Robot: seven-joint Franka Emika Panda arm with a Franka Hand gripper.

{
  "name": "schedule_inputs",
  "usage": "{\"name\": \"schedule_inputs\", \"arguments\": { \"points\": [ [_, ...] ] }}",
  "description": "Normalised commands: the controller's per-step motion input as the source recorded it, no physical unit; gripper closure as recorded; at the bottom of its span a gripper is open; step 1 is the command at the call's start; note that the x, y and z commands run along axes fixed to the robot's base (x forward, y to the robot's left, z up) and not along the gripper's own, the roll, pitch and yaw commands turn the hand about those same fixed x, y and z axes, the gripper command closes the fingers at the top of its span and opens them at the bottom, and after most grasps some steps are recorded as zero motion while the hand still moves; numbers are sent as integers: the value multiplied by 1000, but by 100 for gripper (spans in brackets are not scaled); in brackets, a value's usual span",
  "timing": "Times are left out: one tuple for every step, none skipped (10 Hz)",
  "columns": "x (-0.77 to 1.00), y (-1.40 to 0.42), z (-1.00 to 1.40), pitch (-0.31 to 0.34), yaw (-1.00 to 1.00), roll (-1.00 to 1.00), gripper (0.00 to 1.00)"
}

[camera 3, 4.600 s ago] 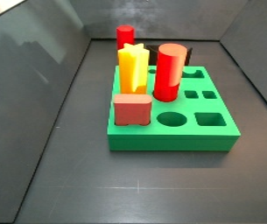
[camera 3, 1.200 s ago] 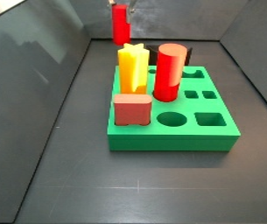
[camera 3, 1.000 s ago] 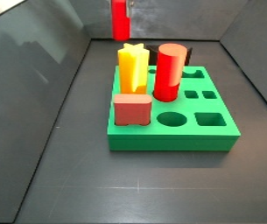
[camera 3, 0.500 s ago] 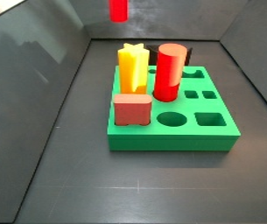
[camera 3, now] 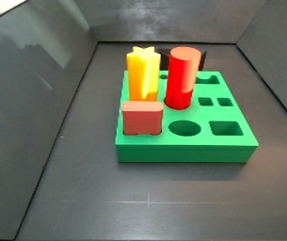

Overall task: Pick up the hexagon object. Move up. Move to above the board. Insert the hexagon object.
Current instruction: Move to above the board.

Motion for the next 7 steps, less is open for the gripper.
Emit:
{"name": "schedule_inputs", "arguments": {
  "points": [
    [-36, 21, 1000, 88, 24, 68, 100],
    [-28, 19, 1000, 88, 23, 70, 100],
    [-24, 16, 1000, 91, 24, 70, 100],
    [-10, 8, 830, 91, 22, 73, 100],
    [0, 4, 616, 94, 22, 76, 100],
    [3, 1, 458, 97, 22, 77, 100],
    [3, -1, 352, 98, 23, 77, 100]
  ]
}}
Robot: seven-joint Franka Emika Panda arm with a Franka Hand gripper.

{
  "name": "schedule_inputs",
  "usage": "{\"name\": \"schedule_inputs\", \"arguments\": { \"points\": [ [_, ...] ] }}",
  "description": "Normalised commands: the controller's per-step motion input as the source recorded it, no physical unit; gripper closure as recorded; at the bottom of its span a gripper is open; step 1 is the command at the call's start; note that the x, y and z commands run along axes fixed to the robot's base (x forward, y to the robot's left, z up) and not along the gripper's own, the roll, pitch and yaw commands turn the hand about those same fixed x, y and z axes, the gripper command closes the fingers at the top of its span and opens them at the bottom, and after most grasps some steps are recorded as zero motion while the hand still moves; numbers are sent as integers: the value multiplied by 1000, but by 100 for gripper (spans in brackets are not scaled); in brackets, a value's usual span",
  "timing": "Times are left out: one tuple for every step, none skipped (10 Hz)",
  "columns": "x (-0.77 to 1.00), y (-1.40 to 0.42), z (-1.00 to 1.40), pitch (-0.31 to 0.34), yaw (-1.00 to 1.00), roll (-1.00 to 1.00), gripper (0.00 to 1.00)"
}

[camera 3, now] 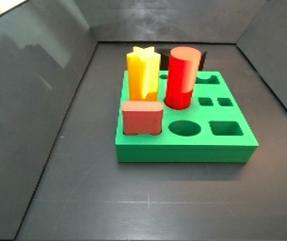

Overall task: Pick up the hexagon object. Move up. Move to above the board. Insert the hexagon object.
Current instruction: Move to above the board.

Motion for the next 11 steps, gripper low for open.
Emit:
{"name": "schedule_inputs", "arguments": {
  "points": [
    [191, -1000, -51, 232, 1000, -3, 100],
    [194, -1000, -75, 227, 1000, -1, 100],
    [202, -1000, -66, 249, 1000, -11, 100],
    [209, -1000, -63, 272, 1000, -48, 100],
    [216, -1000, -63, 289, 928, -38, 100],
    [226, -1000, -58, 232, 594, 11, 100],
    [231, -1000, -55, 189, 385, 15, 100],
    [238, -1000, -53, 150, 236, 21, 100],
    [244, -1000, -48, 131, 138, 14, 100],
    [255, -1000, -41, 118, 62, 19, 100],
    [274, -1000, -40, 117, 28, 13, 100]
  ]
}}
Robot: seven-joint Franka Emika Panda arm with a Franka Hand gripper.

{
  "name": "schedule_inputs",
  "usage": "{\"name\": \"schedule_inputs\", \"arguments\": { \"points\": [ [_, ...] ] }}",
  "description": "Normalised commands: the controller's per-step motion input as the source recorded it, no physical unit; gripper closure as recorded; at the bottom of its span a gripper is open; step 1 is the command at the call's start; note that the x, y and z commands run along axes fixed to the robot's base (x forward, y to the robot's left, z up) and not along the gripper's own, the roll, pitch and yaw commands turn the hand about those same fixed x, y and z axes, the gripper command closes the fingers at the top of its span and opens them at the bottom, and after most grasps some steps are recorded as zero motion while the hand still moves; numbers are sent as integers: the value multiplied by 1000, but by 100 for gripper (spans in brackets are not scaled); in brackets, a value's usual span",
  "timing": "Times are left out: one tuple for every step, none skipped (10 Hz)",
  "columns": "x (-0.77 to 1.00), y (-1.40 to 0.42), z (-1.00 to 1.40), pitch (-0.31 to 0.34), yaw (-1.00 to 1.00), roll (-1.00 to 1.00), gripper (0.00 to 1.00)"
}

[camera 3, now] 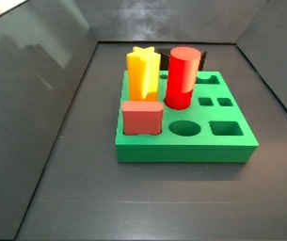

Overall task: Pick up the hexagon object. Move up. Move to above the board. Insert the hexagon object.
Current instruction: Move to above the board.

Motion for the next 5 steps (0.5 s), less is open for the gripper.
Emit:
{"name": "schedule_inputs", "arguments": {
  "points": [
    [303, -1000, -33, 119, 11, 2, 100],
    [313, -1000, -25, 118, 14, 3, 100],
    [232, -650, -6, 120, 13, 22, 100],
    [188, -466, 6, 120, 5, 27, 100],
    [104, -198, 21, 107, 13, 40, 100]
  ]
}}
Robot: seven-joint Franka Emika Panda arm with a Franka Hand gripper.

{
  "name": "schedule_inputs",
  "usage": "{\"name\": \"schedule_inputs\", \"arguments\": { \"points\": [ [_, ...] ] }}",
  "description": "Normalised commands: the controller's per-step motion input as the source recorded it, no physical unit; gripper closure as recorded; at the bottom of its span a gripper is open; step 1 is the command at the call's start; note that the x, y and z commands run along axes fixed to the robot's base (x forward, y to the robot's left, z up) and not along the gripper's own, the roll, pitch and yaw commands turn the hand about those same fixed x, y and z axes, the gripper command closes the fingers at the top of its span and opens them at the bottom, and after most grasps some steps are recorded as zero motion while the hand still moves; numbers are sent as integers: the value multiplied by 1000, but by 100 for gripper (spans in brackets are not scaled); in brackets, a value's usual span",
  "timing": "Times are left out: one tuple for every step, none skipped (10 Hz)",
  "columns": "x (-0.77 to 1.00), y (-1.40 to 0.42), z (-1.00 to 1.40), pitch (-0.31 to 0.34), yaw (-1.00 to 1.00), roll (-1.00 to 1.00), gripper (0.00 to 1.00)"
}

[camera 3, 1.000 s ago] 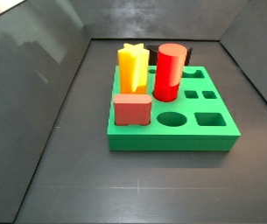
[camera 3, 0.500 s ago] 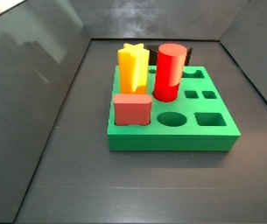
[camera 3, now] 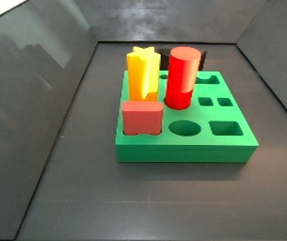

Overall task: Pick up the hexagon object. Move up. Move to above the board. Insert the hexagon object.
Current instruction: Insert the hexagon object.

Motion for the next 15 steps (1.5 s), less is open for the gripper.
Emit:
{"name": "schedule_inputs", "arguments": {
  "points": [
    [0, 0, -23, 0, 0, 0, 100],
    [11, 100, -203, 0, 0, 46, 100],
    [143, 220, -277, 0, 0, 40, 100],
    [157, 283, -303, 4, 0, 44, 100],
    [154, 326, -289, 4, 0, 26, 100],
    [134, 371, -266, 11, 0, 24, 100],
    [111, 411, -269, 9, 6, 29, 100],
    [89, 414, -254, 4, 0, 19, 100],
    [77, 451, -283, 0, 0, 1, 100],
    [63, 400, -306, 0, 0, 0, 100],
    [51, 400, -311, 0, 0, 0, 100],
    [11, 391, -343, -4, 0, 0, 100],
    [37, 329, -446, -56, 0, 0, 100],
    [0, 306, -466, -84, 0, 0, 100],
    [0, 203, -577, -124, 0, 73, 100]
  ]
}}
